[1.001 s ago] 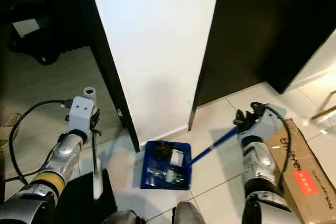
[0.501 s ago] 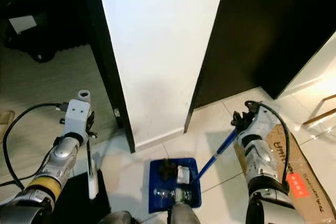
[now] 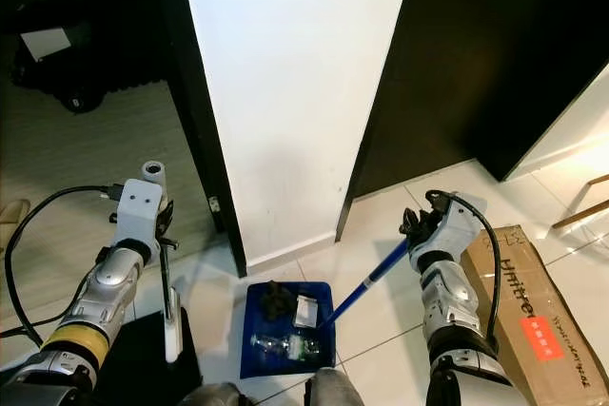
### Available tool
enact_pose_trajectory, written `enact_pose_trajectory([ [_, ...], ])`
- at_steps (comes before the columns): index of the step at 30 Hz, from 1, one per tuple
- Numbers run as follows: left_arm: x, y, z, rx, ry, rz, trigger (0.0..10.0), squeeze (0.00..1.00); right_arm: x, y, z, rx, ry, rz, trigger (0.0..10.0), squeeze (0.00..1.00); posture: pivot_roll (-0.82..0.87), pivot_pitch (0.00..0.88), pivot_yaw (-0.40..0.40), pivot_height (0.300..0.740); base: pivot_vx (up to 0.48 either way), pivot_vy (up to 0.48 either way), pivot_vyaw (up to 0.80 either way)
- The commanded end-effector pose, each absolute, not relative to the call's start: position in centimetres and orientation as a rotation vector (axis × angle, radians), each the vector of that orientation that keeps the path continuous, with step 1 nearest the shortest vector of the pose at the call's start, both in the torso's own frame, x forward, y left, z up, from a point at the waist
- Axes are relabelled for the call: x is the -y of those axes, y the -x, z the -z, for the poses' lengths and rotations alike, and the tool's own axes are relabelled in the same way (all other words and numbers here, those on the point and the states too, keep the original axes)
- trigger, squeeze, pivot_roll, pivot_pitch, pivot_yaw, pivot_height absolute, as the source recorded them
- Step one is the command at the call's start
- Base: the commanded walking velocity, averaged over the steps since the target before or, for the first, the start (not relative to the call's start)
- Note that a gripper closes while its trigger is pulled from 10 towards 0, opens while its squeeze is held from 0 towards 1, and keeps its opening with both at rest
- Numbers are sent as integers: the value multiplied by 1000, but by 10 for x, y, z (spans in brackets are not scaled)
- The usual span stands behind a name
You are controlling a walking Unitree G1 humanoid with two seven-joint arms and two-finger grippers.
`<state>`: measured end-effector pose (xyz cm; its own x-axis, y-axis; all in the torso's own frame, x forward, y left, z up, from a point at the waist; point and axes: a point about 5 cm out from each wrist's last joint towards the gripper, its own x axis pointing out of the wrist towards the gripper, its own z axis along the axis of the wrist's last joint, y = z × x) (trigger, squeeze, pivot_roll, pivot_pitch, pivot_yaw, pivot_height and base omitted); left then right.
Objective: Sweep floor
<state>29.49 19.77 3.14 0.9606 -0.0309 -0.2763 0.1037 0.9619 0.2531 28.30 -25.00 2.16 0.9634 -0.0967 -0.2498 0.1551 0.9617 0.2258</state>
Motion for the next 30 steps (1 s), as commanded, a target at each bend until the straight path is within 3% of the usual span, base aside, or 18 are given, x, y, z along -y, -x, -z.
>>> enact_pose_trajectory([
  [1,-201,-296,-37,-258,-290,72,10000,0,250,-284,-25,-199,-263,148,10000,0,2,2,-10,740,0,480,0],
  [30,-204,-295,-52,-235,-322,85,10000,0,242,-281,-22,-193,-277,157,10000,0,28,6,-6,740,0,480,0],
])
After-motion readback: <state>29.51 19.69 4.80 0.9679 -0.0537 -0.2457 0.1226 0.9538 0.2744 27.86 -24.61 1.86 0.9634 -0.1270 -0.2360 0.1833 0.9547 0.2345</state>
